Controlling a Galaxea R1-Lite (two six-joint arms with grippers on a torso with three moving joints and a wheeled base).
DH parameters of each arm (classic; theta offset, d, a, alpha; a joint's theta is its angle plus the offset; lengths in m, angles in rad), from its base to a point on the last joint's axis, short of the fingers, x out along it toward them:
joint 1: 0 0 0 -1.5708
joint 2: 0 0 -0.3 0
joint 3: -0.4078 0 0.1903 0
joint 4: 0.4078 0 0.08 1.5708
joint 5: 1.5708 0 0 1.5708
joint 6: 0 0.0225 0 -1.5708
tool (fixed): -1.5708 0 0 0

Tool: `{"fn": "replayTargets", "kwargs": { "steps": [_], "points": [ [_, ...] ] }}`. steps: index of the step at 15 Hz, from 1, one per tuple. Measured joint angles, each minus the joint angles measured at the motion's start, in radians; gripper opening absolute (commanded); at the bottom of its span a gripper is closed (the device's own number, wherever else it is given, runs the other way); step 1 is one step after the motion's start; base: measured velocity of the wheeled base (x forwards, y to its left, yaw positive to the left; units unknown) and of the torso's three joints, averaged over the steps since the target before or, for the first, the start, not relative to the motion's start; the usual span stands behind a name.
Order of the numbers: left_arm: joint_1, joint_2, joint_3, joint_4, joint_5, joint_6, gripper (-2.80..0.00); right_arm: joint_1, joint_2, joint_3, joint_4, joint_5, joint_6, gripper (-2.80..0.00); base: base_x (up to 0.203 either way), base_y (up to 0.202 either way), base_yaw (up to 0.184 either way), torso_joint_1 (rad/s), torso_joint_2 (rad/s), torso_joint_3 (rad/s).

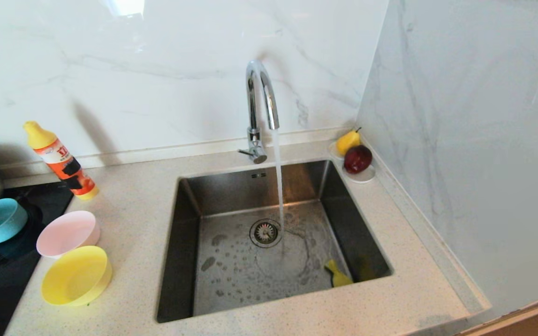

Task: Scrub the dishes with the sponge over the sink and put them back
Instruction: Turn off the faucet

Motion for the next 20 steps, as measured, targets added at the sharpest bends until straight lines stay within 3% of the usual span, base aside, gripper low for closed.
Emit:
{"fn": "replayTargets", "kwargs": {
  "steps": [11, 18, 20],
  "points": [
    [0.001, 0.000, 0.000, 0.000, 0.000, 0.000, -2.80, 0.000, -0.025, 0.000, 0.001, 0.001, 0.001, -2.80, 0.000, 0.000, 0.000, 0.000, 0.00, 0.000],
    [0.000, 0.000, -0.002, 0.000, -0.006, 0.033, -2.80, 0.000, -0.025, 0.000, 0.001, 0.000, 0.001, -2.80, 0.000, 0.000, 0.000, 0.000, 0.00, 0.000],
    [0.000, 0.004, -0.086, 0.019, -0.015, 0.032, -2.80, 0.000, -0.025, 0.000, 0.001, 0.000, 0.001, -2.80, 0.000, 0.000, 0.000, 0.000, 0.00, 0.000]
  ]
}}
